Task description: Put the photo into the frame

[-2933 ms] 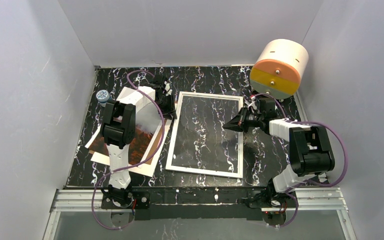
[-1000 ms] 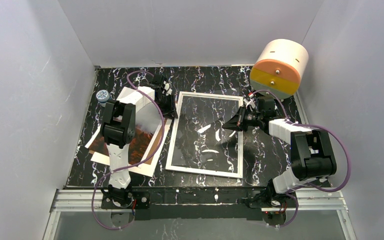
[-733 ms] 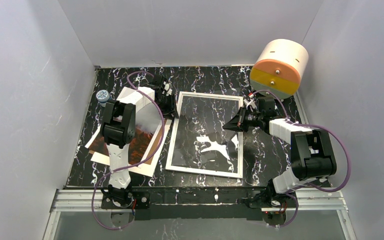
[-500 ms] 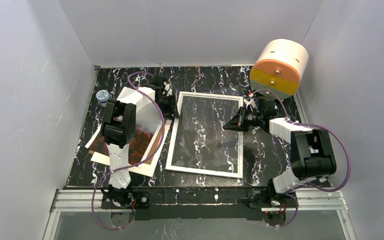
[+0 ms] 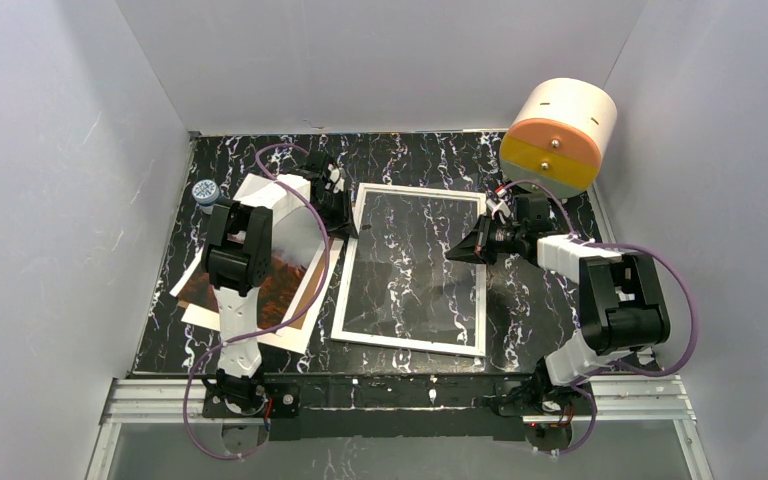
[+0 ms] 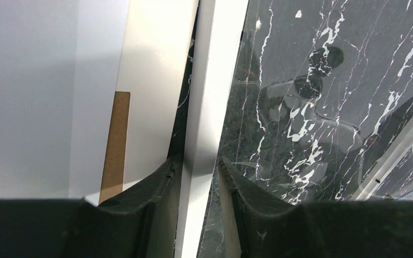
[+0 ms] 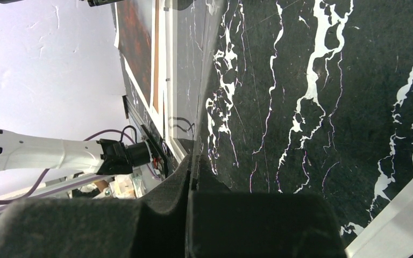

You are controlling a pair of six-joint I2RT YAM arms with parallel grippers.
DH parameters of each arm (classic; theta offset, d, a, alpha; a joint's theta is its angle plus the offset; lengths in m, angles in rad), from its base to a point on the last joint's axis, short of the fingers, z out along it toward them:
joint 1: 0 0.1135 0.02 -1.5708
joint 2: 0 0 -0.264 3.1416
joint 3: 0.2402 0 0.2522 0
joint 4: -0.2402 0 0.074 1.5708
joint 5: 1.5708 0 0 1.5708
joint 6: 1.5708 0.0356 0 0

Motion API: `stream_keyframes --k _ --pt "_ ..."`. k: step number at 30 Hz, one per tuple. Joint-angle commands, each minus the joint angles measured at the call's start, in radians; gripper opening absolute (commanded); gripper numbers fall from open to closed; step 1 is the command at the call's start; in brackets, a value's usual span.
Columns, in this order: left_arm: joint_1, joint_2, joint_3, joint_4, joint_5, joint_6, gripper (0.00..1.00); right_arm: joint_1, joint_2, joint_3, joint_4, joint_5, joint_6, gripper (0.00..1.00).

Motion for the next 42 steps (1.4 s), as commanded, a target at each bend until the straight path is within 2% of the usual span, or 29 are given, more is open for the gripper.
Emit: stream_keyframes --k 1,28,42 --pt "-0.004 0.016 -0.016 -0.031 -0.002 0.014 0.29 -0.004 0.025 0.005 0.054 -0.039 0.005 0.01" --pt "-0.003 0.026 -0.019 -0.033 -0.009 0.010 0.29 -0.004 0.036 -0.040 -0.013 0.011 -0.015 0.01" --pt "-0.003 0.022 -0.020 -0.033 -0.002 0.011 0.29 -0.002 0.079 -0.031 0.077 -0.073 -0.061 0.01"
